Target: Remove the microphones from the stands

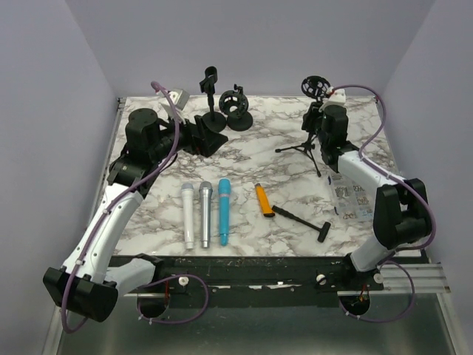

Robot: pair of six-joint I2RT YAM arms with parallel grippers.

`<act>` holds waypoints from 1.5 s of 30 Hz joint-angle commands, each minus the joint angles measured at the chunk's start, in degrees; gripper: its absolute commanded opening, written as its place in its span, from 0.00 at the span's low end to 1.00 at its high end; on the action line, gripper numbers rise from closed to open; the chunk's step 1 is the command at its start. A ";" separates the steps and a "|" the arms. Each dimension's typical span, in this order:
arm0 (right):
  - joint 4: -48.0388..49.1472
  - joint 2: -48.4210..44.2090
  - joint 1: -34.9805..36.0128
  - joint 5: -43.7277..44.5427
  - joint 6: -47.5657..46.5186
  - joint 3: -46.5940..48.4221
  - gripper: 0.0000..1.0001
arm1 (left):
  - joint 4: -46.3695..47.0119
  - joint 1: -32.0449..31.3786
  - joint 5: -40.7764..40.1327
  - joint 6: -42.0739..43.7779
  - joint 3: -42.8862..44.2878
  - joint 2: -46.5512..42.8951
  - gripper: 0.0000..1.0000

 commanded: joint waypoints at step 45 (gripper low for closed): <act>-9.97 -9.79 11.10 -5.87 8.84 -9.24 0.93 | 0.28 -1.57 9.05 -6.22 7.48 9.75 0.85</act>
